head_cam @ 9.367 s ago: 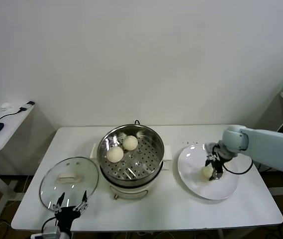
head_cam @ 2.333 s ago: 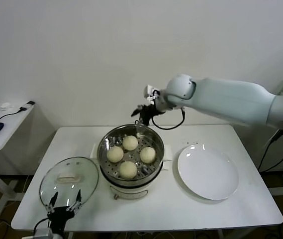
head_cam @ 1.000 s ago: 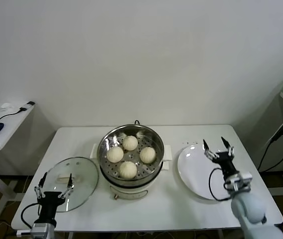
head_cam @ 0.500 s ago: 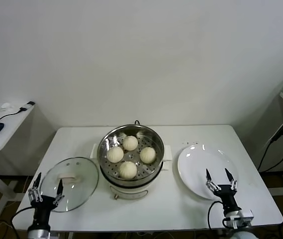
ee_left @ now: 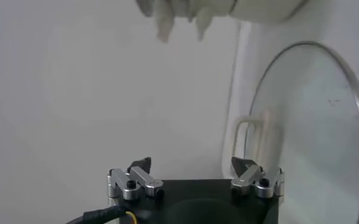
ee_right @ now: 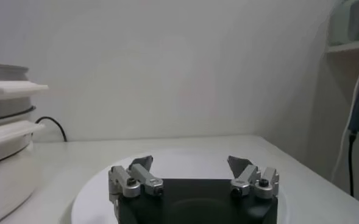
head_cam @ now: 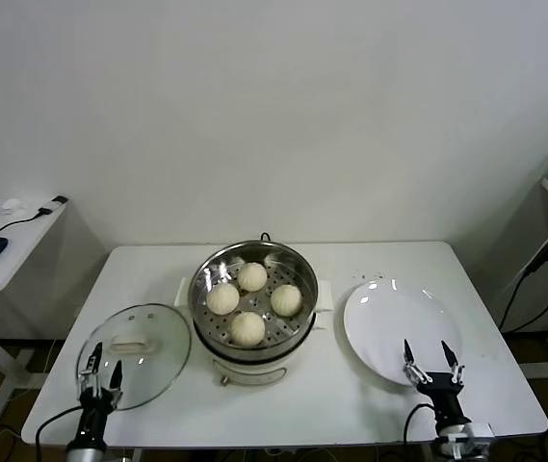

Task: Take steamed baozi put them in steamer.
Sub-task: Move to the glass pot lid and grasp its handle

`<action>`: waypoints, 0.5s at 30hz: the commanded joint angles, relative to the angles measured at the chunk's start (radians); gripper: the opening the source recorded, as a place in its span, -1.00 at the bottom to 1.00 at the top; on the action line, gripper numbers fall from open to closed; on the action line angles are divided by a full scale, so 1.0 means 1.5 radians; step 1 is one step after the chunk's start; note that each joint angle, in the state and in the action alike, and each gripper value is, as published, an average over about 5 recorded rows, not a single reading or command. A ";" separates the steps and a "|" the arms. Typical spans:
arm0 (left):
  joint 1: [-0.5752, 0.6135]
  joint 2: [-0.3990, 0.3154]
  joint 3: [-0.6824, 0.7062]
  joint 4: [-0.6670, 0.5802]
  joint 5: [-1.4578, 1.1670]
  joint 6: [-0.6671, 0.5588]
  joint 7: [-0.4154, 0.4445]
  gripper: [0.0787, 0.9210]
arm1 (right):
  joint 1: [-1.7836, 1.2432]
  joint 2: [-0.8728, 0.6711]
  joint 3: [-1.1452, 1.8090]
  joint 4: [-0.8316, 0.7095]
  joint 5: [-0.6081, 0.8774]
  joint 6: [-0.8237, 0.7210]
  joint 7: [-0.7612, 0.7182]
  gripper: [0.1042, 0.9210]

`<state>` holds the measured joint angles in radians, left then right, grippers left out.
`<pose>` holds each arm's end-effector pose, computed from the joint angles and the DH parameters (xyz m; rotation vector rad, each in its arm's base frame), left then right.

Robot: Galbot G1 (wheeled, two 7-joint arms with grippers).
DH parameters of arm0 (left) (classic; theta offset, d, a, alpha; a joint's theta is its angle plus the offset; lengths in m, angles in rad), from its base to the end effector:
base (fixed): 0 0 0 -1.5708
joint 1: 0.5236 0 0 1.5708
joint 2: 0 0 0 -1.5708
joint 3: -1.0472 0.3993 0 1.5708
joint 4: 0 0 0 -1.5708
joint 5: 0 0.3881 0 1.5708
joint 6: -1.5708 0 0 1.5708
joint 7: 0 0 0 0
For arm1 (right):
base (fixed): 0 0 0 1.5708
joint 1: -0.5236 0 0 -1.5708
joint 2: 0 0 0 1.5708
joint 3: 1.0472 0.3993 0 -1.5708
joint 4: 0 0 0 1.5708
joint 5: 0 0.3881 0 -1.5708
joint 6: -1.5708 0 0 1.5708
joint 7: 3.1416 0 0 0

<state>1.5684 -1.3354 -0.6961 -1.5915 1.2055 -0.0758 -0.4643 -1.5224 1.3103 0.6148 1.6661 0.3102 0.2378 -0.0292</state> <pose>0.1498 0.1560 -0.5068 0.1634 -2.2368 -2.0837 0.1861 -0.1273 -0.4793 -0.0658 -3.0208 -0.0348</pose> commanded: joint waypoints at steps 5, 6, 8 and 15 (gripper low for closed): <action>-0.056 0.002 0.007 0.064 0.114 0.025 -0.026 0.77 | -0.019 0.008 0.008 0.005 -0.002 0.004 0.002 0.76; -0.064 0.001 0.008 0.068 0.116 0.027 -0.023 0.77 | -0.020 0.008 0.008 0.005 -0.002 0.004 0.002 0.76; -0.080 0.002 0.009 0.077 0.119 0.029 -0.018 0.77 | -0.021 0.008 0.009 0.005 -0.002 0.004 0.002 0.76; -0.127 0.006 0.021 0.106 0.121 0.032 -0.011 0.77 | -0.023 0.013 0.010 0.004 -0.004 0.004 0.000 0.76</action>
<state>1.4257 -1.3246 -0.6662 -1.4637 1.3412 -0.0366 -0.4711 -1.5518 1.3246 0.6286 1.6720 0.3064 0.2422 -0.0268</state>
